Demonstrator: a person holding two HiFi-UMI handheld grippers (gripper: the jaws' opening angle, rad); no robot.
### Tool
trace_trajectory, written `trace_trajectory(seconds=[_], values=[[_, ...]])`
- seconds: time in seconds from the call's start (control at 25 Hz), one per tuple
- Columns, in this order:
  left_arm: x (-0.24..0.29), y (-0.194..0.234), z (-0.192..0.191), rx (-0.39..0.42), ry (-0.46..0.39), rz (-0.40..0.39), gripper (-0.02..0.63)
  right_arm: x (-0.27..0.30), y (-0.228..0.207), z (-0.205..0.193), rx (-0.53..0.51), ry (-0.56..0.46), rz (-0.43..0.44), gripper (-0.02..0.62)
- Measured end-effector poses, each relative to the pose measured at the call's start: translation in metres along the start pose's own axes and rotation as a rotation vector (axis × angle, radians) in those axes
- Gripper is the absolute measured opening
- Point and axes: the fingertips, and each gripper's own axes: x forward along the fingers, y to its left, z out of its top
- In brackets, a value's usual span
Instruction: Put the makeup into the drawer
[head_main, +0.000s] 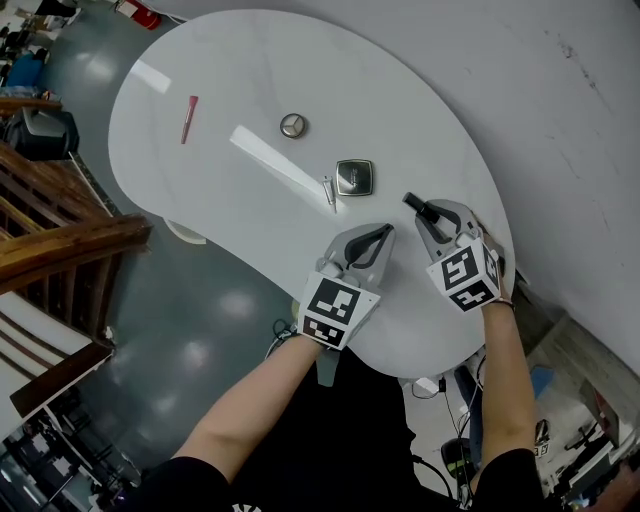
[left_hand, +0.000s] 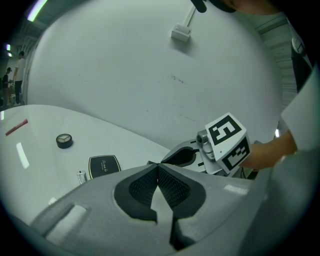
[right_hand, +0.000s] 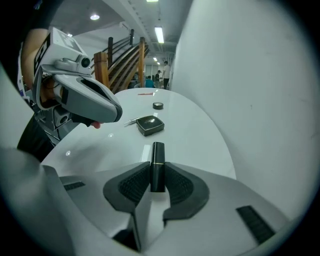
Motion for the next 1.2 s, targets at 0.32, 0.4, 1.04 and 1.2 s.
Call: trace_trajectory(seconds=[0.32, 0.4, 1.04, 1.2], values=[[-0.017, 0.003, 0.001, -0.001, -0.012, -0.003, 0.009, -0.012, 0.019, 0.021, 0.111, -0.062, -0.029, 0.103], [-0.022, 0.004, 0.001, 0.0, -0.016, -0.008, 0.009, -0.015, 0.024, 0.027, 0.142, -0.078, -0.04, 0.103], [-0.103, 0.025, 0.006, 0.065, -0.082, -0.089, 0.009, -0.048, 0.089, 0.101, 0.286, -0.166, -0.159, 0.103], [-0.138, 0.045, 0.015, 0.069, -0.106, -0.065, 0.009, -0.048, 0.116, 0.144, 0.278, -0.213, -0.147, 0.103]])
